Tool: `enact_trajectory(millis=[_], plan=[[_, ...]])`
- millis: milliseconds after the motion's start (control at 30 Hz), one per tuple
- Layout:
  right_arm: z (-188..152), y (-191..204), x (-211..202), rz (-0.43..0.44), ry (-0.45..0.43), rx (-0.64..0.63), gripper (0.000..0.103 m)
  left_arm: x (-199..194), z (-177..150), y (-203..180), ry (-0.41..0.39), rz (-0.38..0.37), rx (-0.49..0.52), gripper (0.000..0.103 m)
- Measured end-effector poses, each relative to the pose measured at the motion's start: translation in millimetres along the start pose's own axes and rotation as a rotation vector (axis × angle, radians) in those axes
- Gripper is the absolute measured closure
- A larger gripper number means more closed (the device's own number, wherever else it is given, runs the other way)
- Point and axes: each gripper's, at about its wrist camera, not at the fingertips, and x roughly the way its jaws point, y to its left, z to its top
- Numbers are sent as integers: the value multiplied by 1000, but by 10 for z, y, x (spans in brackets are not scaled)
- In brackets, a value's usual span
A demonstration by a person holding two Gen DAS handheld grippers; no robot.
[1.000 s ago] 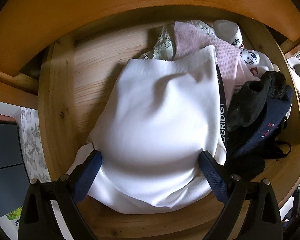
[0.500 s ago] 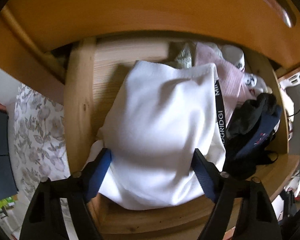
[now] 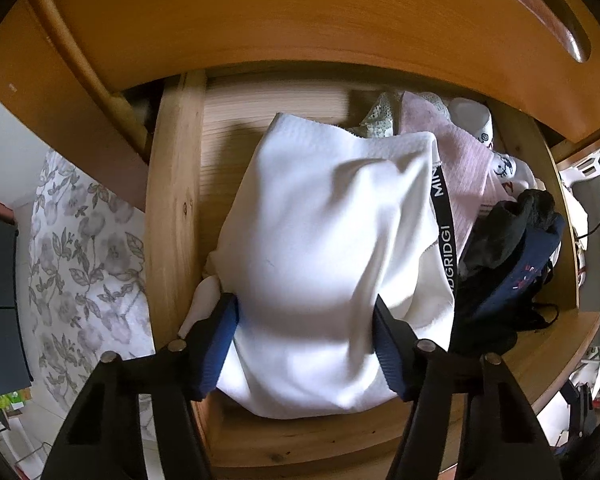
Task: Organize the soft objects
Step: 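Close the left gripper on the white garment's edge, then lift the white garment up out of the drawer with the left gripper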
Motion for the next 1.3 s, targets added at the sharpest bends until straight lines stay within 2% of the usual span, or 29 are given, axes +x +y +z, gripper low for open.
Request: enact_trajectory(millis=[300,500,633,933,1300], plan=[[-4,-11,-65,-2,-13,4,0,-113,-92,153,-63,10,-57,58],[-14,10,-94,-3,-16,1,0,-234,-221,207,-139,-1,-91,65],[-19,36,-117,-1,-20,-3,0,-395,-316,163,-212,-3,-95,68],[-52,90,-182,-2,-28,-8,0,-717,-552,167,-394,-71,-149,70],[-64,99,-250,-11,-36,-8,0,-1180,-767,15,-567,-97,-112,72]])
